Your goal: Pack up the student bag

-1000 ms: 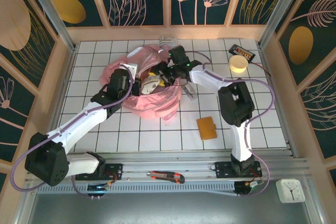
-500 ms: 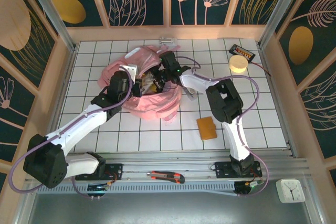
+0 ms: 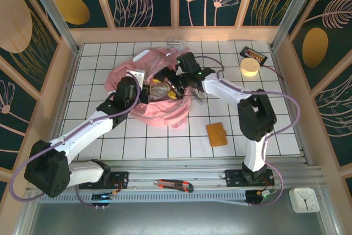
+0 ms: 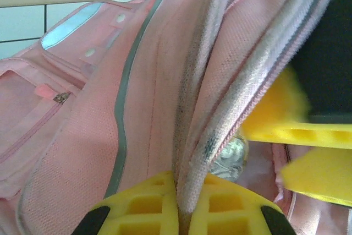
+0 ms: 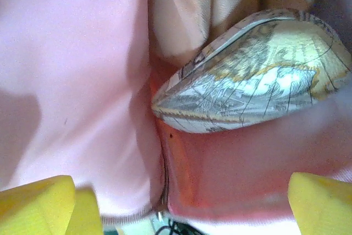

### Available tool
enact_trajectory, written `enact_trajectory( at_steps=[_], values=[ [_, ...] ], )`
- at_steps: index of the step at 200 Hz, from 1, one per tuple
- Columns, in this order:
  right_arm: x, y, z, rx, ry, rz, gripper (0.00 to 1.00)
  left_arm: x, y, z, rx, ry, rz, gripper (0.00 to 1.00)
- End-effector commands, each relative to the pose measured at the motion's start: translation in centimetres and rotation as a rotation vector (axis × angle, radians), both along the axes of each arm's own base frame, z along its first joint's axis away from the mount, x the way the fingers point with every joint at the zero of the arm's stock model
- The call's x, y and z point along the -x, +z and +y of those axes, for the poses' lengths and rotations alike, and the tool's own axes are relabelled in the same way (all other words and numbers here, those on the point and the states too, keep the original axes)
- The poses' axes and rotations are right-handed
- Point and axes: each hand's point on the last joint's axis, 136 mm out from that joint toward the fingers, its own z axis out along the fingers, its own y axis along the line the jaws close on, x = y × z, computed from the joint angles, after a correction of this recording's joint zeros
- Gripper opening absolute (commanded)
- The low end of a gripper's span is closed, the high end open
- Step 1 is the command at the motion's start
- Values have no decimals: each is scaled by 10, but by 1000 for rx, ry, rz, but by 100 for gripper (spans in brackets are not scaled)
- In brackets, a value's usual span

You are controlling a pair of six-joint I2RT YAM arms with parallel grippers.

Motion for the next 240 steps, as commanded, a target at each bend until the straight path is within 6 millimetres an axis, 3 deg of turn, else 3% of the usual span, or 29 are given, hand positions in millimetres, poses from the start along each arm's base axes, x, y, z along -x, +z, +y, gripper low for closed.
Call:
enact_trajectory(
  at_steps=[1, 26, 69, 98, 121, 155, 170, 185, 214, 240],
  values=[
    [16, 8, -31, 83, -38, -55, 99, -3, 41, -7, 87, -16, -127, 0],
    [29, -5, -41, 69, -76, -21, 99, 0, 44, -8, 92, -30, -134, 0],
    [30, -26, -31, 89, -78, -8, 97, 4, 41, -13, 111, -63, -124, 0],
    [23, -24, -40, 116, -127, -44, 92, 4, 47, -8, 106, -40, -137, 63],
    [21, -10, -57, 129, -189, -101, 87, 7, 53, -4, 87, -39, -153, 98],
    [17, 19, -85, 102, -271, -200, 82, 12, 59, 8, 65, -1, -164, 99],
    [13, 27, -84, 106, -258, -210, 82, 11, 56, 23, 65, 95, -118, 99],
    [9, 30, -73, 127, -214, -198, 82, 11, 52, 24, 79, 109, -66, 99],
    [11, 1, -55, 259, -147, -58, 82, 9, 43, 43, 83, 203, 23, 99],
    [26, -41, -48, 354, -117, 61, 82, 13, 46, 66, 2, 261, -2, 99]
  ],
)
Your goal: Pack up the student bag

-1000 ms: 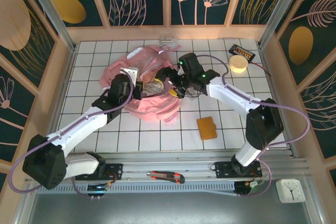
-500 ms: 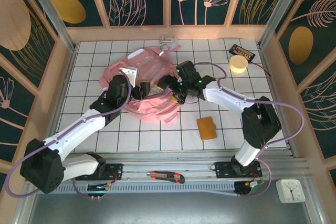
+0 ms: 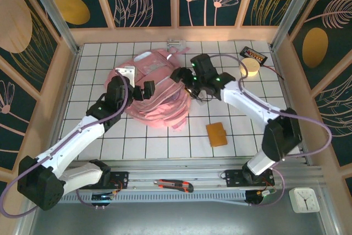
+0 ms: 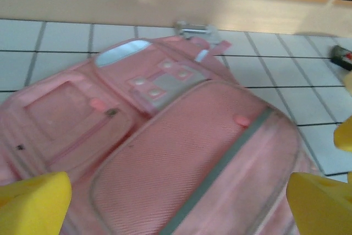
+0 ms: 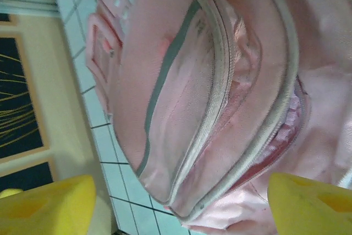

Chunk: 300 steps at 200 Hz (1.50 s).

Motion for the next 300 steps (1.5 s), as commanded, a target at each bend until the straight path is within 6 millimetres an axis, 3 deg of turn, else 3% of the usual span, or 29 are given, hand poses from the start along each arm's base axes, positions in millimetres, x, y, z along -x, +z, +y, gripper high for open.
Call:
enact_trajectory(
  at_steps=[1, 22, 37, 55, 70, 84, 103, 123, 129, 160, 174, 192, 209, 229, 254, 283, 300],
  values=[
    [32, -54, -8, 160, 24, 186, 82, 6, -1, 26, -64, 92, 30, 99],
    [43, -84, -7, 203, 25, 260, 82, 13, -9, 42, -168, 124, 40, 99],
    [45, -103, -13, 265, 26, 282, 81, 20, -27, 57, -284, 141, 66, 99],
    [40, -126, -24, 343, 28, 308, 65, 32, -53, 76, -406, 166, 108, 99],
    [29, -137, -36, 391, 11, 302, 45, 38, -64, 80, -422, 162, 106, 99],
    [12, -138, -48, 411, -16, 271, 22, 37, -70, 77, -420, 150, 128, 99],
    [-17, -135, -67, 434, -55, 233, 0, 37, -77, 69, -371, 129, 153, 99],
    [-45, -129, -76, 441, -58, 173, 0, 37, -84, 58, -263, 108, 191, 99],
    [-61, -127, -89, 430, -77, 160, 0, 36, -86, 55, -224, 101, 202, 99],
    [-107, -100, -80, 357, -7, 41, 0, 33, -85, 32, -13, 63, 250, 99],
    [-113, -80, -69, 344, 38, -21, 20, 30, -81, 23, 80, 53, 267, 99],
    [-105, -58, -53, 331, 79, -93, 66, 28, -76, 16, 183, 54, 282, 99],
    [-89, -38, -40, 306, 101, -142, 98, 27, -75, 6, 285, 46, 308, 97],
    [-62, -24, -27, 288, 119, -173, 99, 30, -80, -2, 398, 63, 360, 96],
    [-40, -27, -37, 267, 92, -136, 99, 33, -88, -11, 529, 89, 431, 95],
    [-33, -17, -55, 300, 52, -153, 99, 35, -99, -10, 594, 130, 480, 95],
    [-37, 1, -65, 305, 29, -208, 99, 39, -113, -7, 689, 158, 518, 93]
  ],
)
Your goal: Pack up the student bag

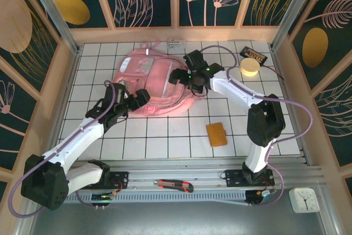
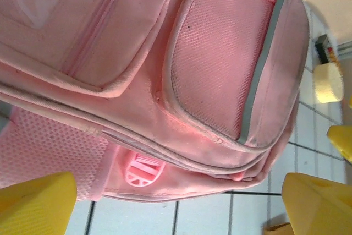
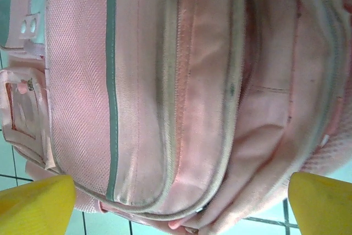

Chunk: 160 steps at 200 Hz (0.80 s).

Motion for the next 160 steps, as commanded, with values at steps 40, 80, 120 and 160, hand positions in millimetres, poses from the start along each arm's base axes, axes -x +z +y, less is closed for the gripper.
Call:
enact_trajectory(
  at_steps=[40, 80, 120, 160],
  values=[
    [-33, 58, -31, -84, -24, -193, 99, 0, -38, 4, 301, 167, 96, 84],
    [-53, 81, -26, -162, 52, -244, 92, -14, -41, 9, 432, 289, 59, 74],
    [-59, 78, -17, -189, 126, -190, 70, -25, -46, 5, 500, 321, 75, 66],
    [-42, 74, -4, -222, 107, -167, 66, -27, -57, -5, 529, 277, 92, 64]
  ],
)
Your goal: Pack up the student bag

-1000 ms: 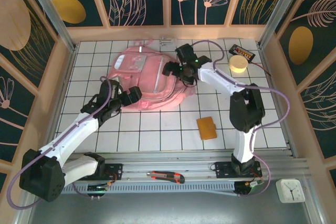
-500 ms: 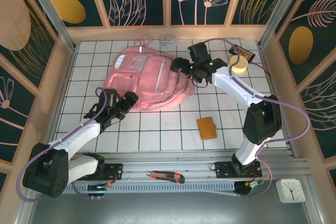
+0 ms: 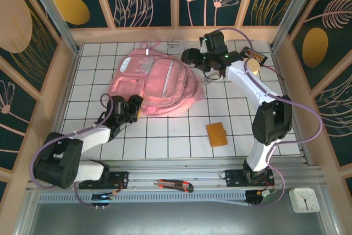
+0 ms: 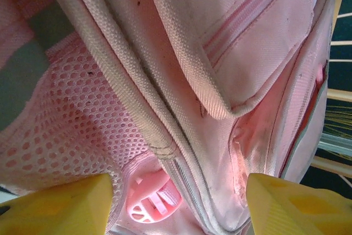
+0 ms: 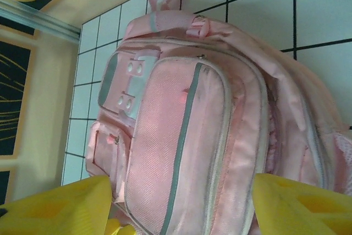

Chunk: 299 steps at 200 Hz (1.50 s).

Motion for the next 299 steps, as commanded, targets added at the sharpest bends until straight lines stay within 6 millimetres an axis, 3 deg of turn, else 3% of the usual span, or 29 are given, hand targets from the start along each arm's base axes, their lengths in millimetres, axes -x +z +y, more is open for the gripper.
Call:
enact_trajectory(
  at_steps=[1, 42, 57, 67, 72, 95, 128, 136, 175, 216, 263, 299],
  values=[
    [17, 0, 13, -29, 23, 23, 66, -11, 13, -10, 76, -19, -71, 64],
    [45, 4, 32, 64, 40, -45, 68, -19, 4, -19, 80, -69, -79, 60],
    [53, 6, 32, 78, 51, -61, 80, -23, 5, -20, 83, -66, -82, 59],
    [54, 7, 28, 91, 47, -84, 97, -27, 5, -21, 72, -76, -86, 59],
    [54, 4, 25, 95, 41, -89, 99, -30, 6, -22, 69, -79, -91, 59],
    [50, -10, 18, 86, 45, -50, 99, -36, 12, -20, 48, -83, -86, 57],
    [46, -38, 22, 123, 94, 0, 99, -28, 27, -11, 28, -52, -73, 58],
    [37, -50, 9, 120, 67, 34, 99, -25, 25, -11, 37, -47, -59, 58],
    [26, -97, -4, 100, 46, 154, 99, -22, 3, -12, 89, -26, -15, 57],
    [29, -106, -4, 84, 55, 182, 98, -41, -1, -18, 92, -25, -27, 56],
    [35, -102, -6, 97, 61, 179, 97, -54, -5, -21, 83, -20, -28, 48],
    [45, -100, -8, 126, 74, 168, 94, -59, -5, -25, 97, -32, -29, 27]
  ],
)
